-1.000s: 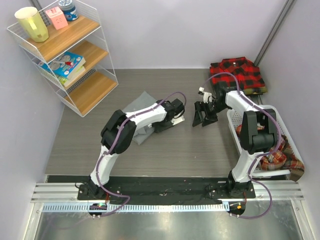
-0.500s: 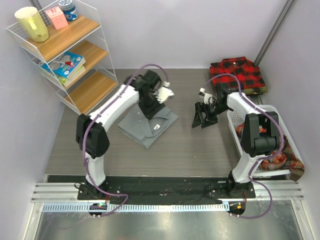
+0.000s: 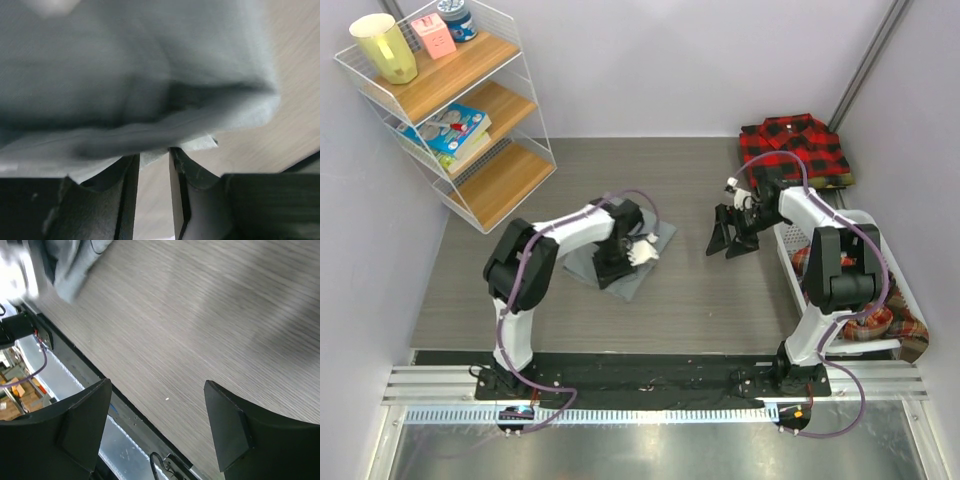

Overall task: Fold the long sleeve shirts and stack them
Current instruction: Fold the shirt, then neatly place the folded shirt to the corner

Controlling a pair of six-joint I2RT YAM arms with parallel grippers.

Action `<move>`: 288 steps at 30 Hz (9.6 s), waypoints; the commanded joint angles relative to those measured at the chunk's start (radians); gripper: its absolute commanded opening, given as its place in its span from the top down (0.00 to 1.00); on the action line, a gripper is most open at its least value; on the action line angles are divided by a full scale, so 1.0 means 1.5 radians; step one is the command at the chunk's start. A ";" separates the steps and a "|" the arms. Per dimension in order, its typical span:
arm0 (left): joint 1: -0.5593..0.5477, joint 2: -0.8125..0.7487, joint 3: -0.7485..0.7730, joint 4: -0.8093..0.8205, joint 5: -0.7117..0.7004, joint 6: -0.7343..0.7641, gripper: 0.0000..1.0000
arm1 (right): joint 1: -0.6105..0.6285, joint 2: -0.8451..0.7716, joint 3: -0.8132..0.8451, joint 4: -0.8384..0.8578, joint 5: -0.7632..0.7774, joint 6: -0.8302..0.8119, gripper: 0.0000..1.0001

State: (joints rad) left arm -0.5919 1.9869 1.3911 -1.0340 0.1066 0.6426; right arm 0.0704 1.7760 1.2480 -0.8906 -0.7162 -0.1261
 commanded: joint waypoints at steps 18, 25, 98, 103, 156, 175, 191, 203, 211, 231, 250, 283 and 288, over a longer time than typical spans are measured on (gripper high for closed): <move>0.147 -0.377 -0.041 0.274 0.288 -0.405 0.00 | 0.138 0.074 0.138 -0.026 0.129 -0.043 0.23; 0.273 -0.413 -0.067 0.253 0.340 -0.462 0.00 | 0.208 0.129 0.107 -0.012 0.182 -0.070 0.45; 0.063 -0.357 -0.206 0.372 0.339 -0.361 0.48 | 0.196 -0.069 -0.223 0.483 -0.207 0.383 0.71; 0.057 -0.354 -0.218 0.386 0.323 -0.366 0.48 | 0.199 0.044 -0.192 0.373 -0.191 0.283 0.70; -0.178 -0.200 -0.141 0.510 0.274 -0.195 1.00 | 0.158 0.089 -0.406 0.981 0.029 0.835 0.22; -0.110 -0.224 -0.066 0.310 0.316 -0.222 0.46 | 0.165 0.135 -0.160 0.751 0.147 0.722 0.98; 0.000 -0.317 -0.124 0.128 0.292 -0.268 0.00 | -0.018 0.318 0.591 0.100 0.308 -0.021 0.99; 0.002 -0.315 -0.157 0.158 0.247 -0.303 0.00 | -0.039 0.324 0.781 0.042 0.369 -0.119 0.99; 0.002 -0.316 -0.169 0.163 0.236 -0.296 0.00 | -0.038 0.249 0.778 0.053 0.383 -0.124 0.99; 0.002 -0.341 -0.200 0.166 0.200 -0.283 0.00 | -0.058 0.216 0.838 0.082 0.409 -0.136 0.99; 0.003 -0.328 -0.199 0.158 0.197 -0.267 0.00 | -0.145 0.292 0.802 0.183 0.366 -0.183 0.99; 0.051 -0.321 -0.176 0.142 0.207 -0.290 0.00 | -0.264 0.433 0.759 0.574 0.474 -0.251 0.09; 0.099 -0.341 -0.162 0.158 0.222 -0.331 0.00 | -0.266 0.349 0.747 0.588 0.465 -0.199 0.00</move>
State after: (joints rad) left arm -0.4953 1.5288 1.0954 -0.8246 0.4114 0.2115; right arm -0.3222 2.4626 2.3165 -0.1226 -0.0387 -0.5037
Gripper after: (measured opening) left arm 0.996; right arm 0.994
